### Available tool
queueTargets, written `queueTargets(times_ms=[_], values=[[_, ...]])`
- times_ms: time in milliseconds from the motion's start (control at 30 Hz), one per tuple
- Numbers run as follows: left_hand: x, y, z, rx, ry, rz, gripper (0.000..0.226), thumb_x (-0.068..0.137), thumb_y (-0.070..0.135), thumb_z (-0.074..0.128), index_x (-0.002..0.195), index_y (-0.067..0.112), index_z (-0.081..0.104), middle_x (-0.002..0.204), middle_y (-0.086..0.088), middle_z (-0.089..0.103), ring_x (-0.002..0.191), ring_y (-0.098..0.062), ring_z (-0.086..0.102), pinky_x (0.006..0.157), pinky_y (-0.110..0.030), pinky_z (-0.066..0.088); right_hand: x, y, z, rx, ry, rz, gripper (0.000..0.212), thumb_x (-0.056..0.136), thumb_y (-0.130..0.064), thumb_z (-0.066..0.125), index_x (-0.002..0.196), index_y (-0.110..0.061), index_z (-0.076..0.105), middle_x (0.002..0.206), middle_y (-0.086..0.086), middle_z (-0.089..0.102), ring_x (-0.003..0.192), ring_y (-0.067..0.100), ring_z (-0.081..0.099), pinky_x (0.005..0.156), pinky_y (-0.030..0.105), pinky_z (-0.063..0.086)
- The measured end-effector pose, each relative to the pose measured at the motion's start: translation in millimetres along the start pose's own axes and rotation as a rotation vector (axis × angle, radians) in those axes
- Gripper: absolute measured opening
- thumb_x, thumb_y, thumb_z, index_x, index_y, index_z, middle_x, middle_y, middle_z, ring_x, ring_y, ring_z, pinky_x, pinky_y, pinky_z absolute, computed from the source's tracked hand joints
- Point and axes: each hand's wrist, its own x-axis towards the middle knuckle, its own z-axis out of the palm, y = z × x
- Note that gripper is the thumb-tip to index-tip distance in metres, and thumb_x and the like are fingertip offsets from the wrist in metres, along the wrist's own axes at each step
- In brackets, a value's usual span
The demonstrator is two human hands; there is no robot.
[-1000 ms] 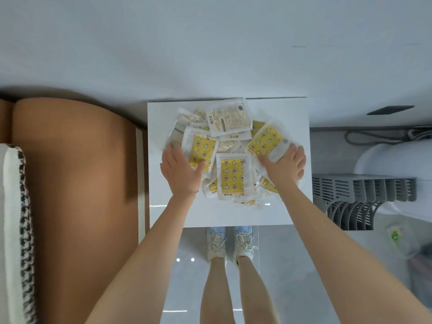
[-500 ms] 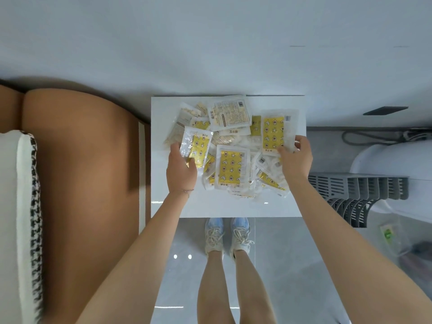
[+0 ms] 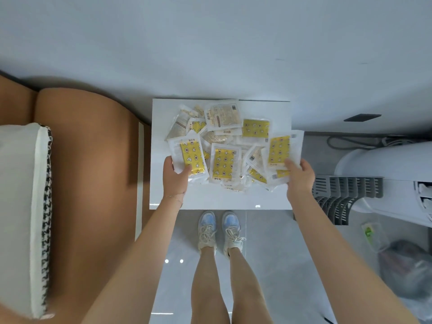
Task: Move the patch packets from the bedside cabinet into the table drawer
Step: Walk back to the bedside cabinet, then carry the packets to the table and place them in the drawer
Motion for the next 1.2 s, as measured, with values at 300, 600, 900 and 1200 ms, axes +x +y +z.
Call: queueTargets(times_ms=[300,600,900,1200], values=[[-110,27,-33,-0.347,-0.094,-0.174,0.032,0.085,0.006,0.066,0.113,0.016,0.055,0.109,-0.002,0.067,0.104,-0.022,0.065,0.089,-0.038,0.052,-114,-26,-24,0.015,-0.450,0.094,0.020,0.091,-0.005,0.060,0.109,-0.012,0.065,0.104,0.009,0.071,0.091,0.027,0.068,0.084,0.046,0.055],[-218,24,-116,-0.560,0.010,-0.161,0.046,0.083,0.004,0.066,0.126,0.012,0.052,0.116,-0.007,0.068,0.103,-0.024,0.067,0.085,-0.039,0.056,-215,-38,-32,-0.232,-0.687,0.012,0.036,0.084,0.000,0.066,0.118,-0.011,0.061,0.112,0.011,0.069,0.101,0.033,0.067,0.091,0.050,0.053],[-312,-19,-222,-0.750,0.296,-0.129,0.041,0.080,0.002,0.070,0.116,0.016,0.056,0.114,-0.007,0.068,0.101,-0.023,0.068,0.088,-0.042,0.054,-330,-27,-3,-0.619,-1.044,-0.293,0.038,0.081,-0.001,0.071,0.103,-0.030,0.062,0.107,0.003,0.068,0.097,0.026,0.068,0.081,0.039,0.057],[-405,-127,-344,-0.982,0.570,-0.087,0.051,0.079,0.001,0.071,0.125,0.010,0.052,0.117,-0.009,0.067,0.101,-0.024,0.068,0.084,-0.037,0.057,-477,87,37,-0.901,-1.281,-0.440,0.041,0.082,-0.005,0.071,0.118,-0.020,0.057,0.112,0.003,0.067,0.095,0.019,0.069,0.074,0.027,0.059]])
